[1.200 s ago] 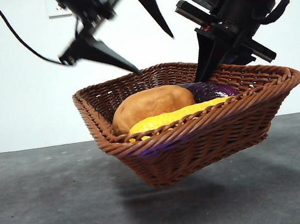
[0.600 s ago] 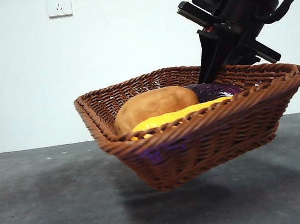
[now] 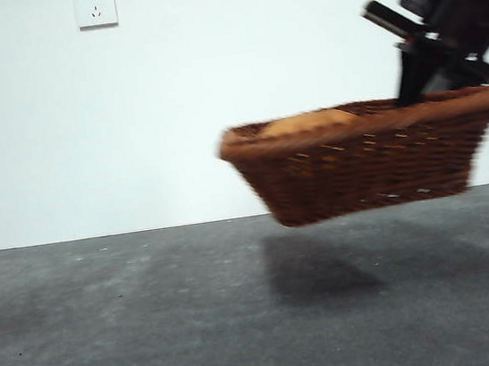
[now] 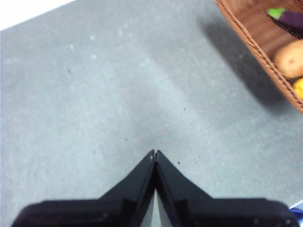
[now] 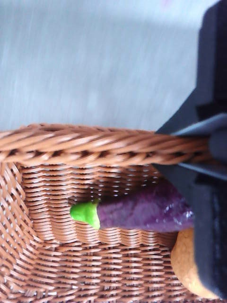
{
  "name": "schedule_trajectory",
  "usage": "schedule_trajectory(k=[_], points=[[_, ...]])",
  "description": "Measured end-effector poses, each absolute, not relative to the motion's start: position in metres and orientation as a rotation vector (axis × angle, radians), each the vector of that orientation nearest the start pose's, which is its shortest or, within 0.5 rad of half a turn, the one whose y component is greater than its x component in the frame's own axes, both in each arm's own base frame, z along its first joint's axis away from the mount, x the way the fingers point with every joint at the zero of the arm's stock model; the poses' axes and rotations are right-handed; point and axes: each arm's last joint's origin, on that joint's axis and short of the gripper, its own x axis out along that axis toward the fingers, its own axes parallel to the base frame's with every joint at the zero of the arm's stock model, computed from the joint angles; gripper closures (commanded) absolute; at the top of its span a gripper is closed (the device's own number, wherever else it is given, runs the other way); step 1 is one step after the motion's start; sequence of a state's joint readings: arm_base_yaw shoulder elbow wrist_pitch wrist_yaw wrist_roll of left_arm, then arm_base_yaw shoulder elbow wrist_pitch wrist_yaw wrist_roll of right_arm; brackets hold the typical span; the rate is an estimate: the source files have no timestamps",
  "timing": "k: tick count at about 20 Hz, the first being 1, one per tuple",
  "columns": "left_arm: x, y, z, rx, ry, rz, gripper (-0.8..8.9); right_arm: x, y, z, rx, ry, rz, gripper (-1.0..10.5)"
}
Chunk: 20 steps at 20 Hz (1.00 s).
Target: Help me put the vegetables on the table into the basket
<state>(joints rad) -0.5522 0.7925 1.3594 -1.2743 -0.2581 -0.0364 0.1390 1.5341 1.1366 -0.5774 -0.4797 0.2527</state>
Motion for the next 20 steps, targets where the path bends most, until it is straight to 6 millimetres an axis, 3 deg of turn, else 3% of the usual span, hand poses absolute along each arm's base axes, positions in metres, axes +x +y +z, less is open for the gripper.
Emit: schedule_trajectory(k=[7, 20], points=[[0.073, -0.036, 0.412, 0.245, 0.650, -0.270, 8.21, 0.312, -0.001, 0.250, 0.360, 0.981, 0.345, 9.6], [0.074, -0.037, 0.412, 0.246, 0.656, -0.273, 8.21, 0.350, -0.010, 0.172, 0.389, 1.108, 0.345, 9.6]])
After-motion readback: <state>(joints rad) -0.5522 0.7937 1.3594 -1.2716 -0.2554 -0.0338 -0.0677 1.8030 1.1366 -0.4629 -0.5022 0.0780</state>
